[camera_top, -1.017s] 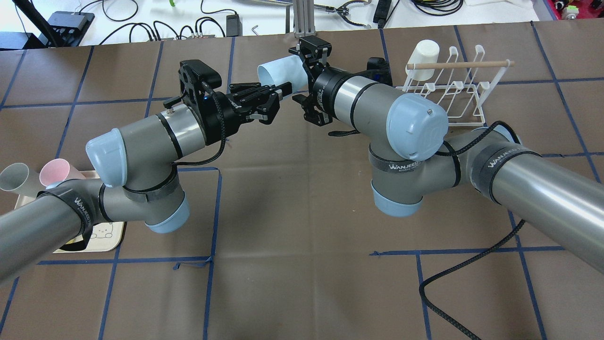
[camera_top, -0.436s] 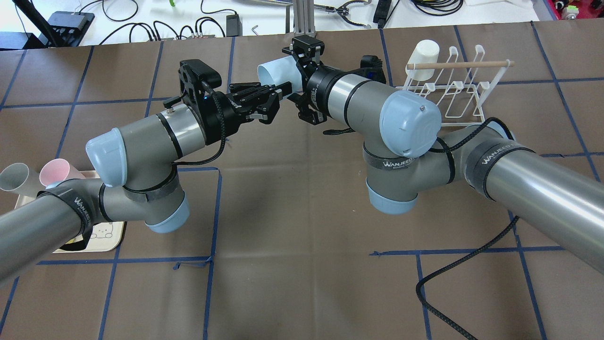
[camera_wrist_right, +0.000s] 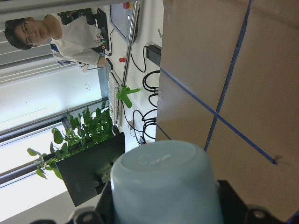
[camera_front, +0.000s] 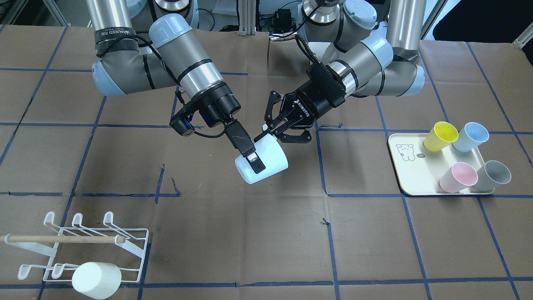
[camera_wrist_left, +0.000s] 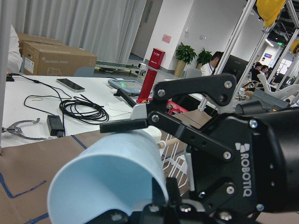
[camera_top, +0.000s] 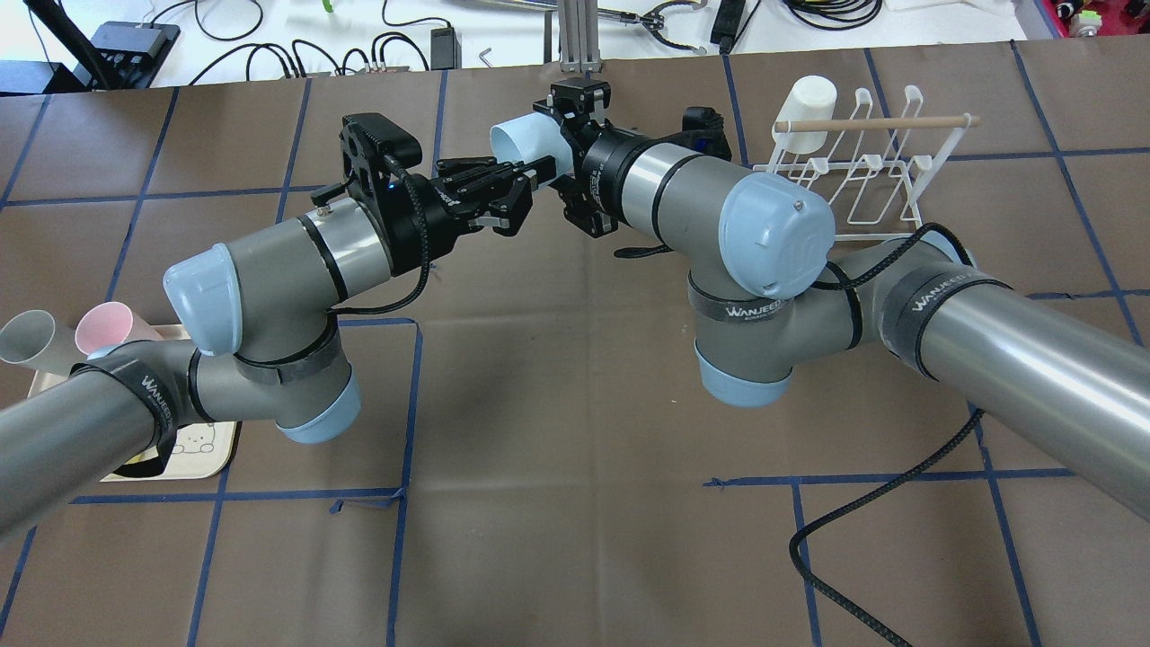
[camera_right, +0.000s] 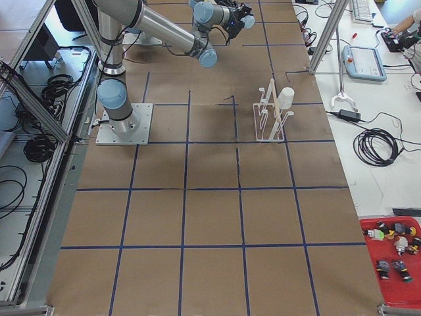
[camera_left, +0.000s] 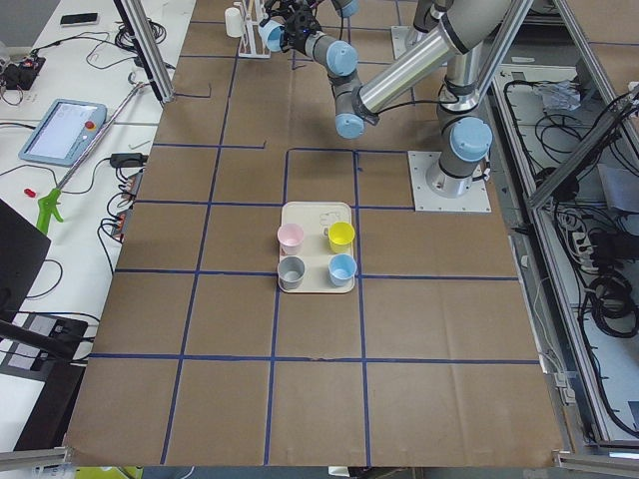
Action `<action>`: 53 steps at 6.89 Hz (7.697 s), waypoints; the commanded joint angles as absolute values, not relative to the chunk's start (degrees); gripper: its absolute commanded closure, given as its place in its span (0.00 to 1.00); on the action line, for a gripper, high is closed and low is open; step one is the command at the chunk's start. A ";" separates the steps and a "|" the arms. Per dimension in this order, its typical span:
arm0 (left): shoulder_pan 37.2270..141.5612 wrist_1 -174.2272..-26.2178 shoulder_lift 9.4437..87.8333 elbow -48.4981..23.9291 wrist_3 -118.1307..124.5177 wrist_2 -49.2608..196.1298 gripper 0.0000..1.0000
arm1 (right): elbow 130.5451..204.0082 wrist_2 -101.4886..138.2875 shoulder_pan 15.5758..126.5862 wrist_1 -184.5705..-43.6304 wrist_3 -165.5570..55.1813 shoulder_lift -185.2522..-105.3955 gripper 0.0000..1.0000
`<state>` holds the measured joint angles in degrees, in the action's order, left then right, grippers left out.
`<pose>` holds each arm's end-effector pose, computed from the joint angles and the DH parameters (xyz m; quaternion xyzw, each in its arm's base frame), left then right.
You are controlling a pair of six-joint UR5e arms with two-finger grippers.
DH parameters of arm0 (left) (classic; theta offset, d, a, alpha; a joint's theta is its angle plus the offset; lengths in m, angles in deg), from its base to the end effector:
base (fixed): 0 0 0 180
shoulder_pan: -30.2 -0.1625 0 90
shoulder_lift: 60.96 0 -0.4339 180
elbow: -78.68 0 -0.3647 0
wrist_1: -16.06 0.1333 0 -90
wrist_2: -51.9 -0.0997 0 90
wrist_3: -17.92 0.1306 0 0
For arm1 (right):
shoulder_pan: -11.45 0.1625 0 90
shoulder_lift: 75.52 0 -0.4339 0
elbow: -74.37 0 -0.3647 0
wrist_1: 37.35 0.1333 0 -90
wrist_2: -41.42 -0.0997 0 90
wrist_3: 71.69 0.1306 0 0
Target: Transfer IKEA cup to right arm and place on rack
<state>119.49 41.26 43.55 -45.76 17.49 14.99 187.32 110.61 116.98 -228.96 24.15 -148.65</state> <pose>-0.2320 -0.4631 0.3672 -0.2368 -0.7516 0.4898 0.3731 0.3233 -0.4922 0.3743 0.4734 0.7049 -0.1567 0.5045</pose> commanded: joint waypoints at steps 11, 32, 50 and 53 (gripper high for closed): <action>105.36 38.65 41.52 -45.77 13.18 27.02 0.04 | 185.21 111.38 114.74 -229.83 22.79 -148.12 0.84; 117.56 -74.83 29.84 -12.37 13.18 -36.80 0.00 | 178.51 114.63 81.50 -240.12 -72.22 -130.01 0.59; 118.44 -73.77 29.84 -12.02 13.88 -37.48 0.00 | 167.18 132.74 105.90 -140.23 -68.18 -164.10 0.00; 118.44 -73.77 29.75 -12.19 13.97 -37.48 0.00 | 167.18 132.74 110.84 -134.85 -64.76 -165.16 0.00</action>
